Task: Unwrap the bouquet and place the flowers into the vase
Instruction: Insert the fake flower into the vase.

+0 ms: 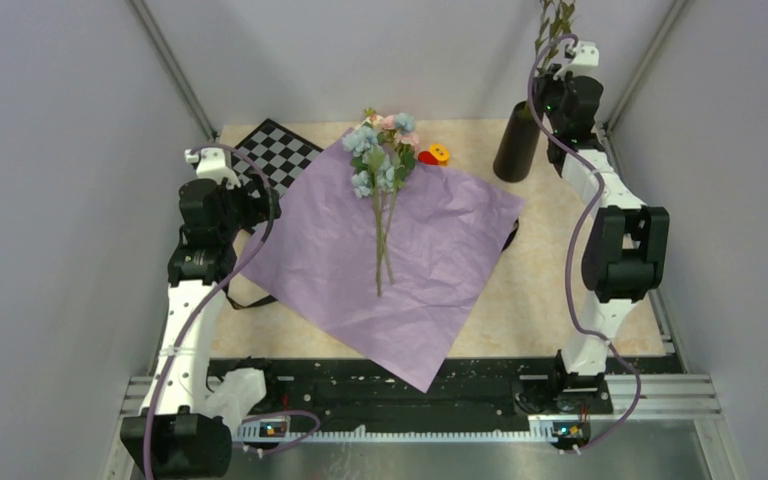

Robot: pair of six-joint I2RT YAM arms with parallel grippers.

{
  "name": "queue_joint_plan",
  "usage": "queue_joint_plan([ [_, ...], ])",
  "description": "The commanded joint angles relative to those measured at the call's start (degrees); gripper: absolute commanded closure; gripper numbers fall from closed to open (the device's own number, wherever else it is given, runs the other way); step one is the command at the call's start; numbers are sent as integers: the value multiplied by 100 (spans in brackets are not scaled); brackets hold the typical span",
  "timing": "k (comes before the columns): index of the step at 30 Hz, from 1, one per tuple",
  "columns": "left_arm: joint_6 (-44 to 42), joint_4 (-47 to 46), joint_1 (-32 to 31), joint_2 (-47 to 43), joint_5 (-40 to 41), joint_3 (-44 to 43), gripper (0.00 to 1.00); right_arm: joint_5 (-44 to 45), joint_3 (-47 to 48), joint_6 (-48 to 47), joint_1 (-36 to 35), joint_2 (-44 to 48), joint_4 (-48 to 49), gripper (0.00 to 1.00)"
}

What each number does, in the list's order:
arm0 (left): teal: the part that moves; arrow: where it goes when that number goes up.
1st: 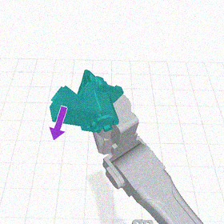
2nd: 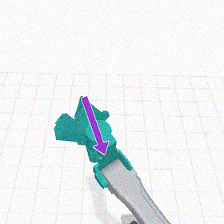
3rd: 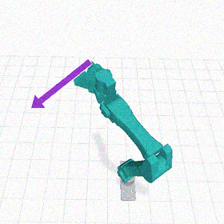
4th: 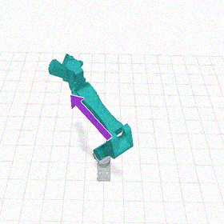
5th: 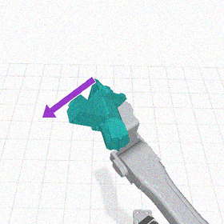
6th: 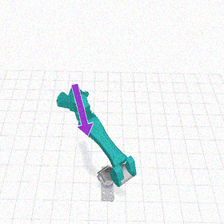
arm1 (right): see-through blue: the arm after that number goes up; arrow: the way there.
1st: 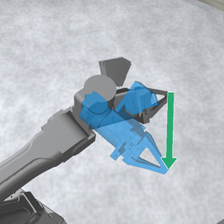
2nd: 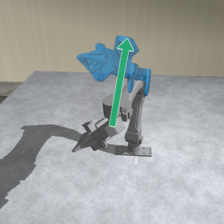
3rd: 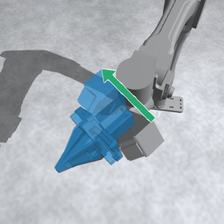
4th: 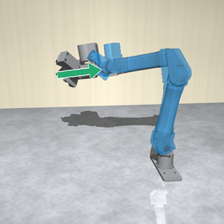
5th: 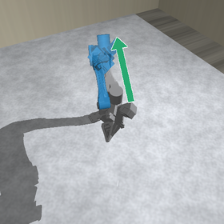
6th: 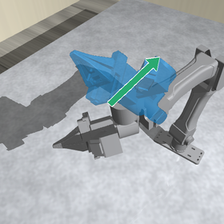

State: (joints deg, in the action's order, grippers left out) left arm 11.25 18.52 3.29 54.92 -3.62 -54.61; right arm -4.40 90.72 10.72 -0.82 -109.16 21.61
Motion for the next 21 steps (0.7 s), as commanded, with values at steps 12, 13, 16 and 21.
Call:
queue_joint_plan([
  [12,53,-155,67,53,-115,-12,1,-177,-223,160,51,-235,190,100],
  [13,53,-156,62,54,-119,-13,1,-207,-221,166,53,-249,173,100],
  [16,44,-156,75,54,-109,-14,1,-223,-230,184,47,-271,145,99],
  [21,62,-152,80,61,-144,-14,1,-245,-221,192,49,-306,64,92],
])
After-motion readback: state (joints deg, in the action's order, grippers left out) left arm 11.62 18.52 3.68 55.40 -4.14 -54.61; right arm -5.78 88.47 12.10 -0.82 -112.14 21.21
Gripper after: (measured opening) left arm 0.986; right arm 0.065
